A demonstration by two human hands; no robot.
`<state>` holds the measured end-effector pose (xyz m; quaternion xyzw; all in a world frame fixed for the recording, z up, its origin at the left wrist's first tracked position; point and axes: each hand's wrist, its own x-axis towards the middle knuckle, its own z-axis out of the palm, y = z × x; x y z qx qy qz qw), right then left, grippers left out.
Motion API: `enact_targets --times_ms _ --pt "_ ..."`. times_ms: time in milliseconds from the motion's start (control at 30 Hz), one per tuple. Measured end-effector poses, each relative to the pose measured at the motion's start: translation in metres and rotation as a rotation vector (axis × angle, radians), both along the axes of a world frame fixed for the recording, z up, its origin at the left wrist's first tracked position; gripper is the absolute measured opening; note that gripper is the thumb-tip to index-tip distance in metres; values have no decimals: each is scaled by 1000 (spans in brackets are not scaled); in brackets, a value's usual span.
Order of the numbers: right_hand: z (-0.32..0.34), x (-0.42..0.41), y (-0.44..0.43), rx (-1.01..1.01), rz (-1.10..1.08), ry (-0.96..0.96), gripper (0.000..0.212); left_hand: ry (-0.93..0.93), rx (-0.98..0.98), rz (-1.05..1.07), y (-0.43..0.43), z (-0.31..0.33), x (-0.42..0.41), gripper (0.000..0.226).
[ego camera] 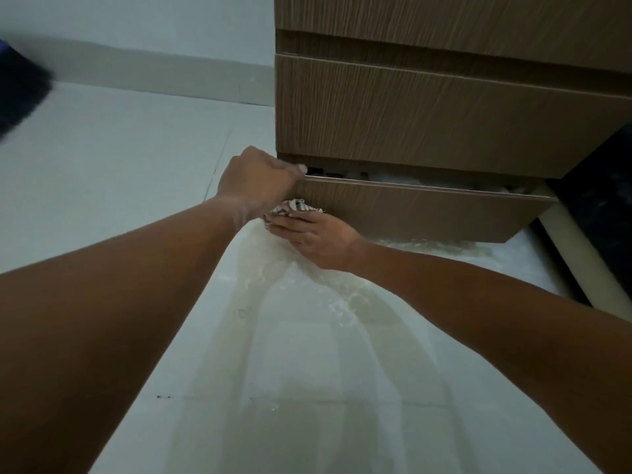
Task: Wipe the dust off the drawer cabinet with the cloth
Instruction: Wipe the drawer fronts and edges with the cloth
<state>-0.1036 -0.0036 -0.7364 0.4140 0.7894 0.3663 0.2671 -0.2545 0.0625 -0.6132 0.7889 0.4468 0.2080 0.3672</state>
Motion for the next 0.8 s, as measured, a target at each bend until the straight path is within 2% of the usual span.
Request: enact_targets --times_ms 67,133,200,267,333,433,567,633,700,733,800 --pt "4 24 -15 -26 2 -2 61 125 243 -22 -5 1 3 28" --pt "8 53 -34 -37 -11 -13 61 252 473 -36 -13 8 10 33" --pt "11 84 -59 -34 -33 -14 60 384 619 -76 -24 19 20 36" --pt "18 114 -87 -39 -58 -12 58 565 722 -93 -37 25 31 28" --pt "25 140 -116 -84 -114 11 57 732 771 -87 -46 29 43 24" --pt "29 167 -157 -77 -206 15 51 853 754 -78 -53 33 58 25" --pt "36 193 -205 51 -352 117 40 758 765 -139 -69 32 83 12" --pt "39 201 -225 212 -493 291 38 694 775 -199 -82 31 101 13" --pt "37 205 -238 396 -685 576 40 664 791 -240 -95 31 121 17" --pt "35 204 -239 486 -770 782 42 657 801 -256 -100 31 131 18" --pt "37 195 -232 688 -834 1317 42 663 815 -273 -110 31 148 19"
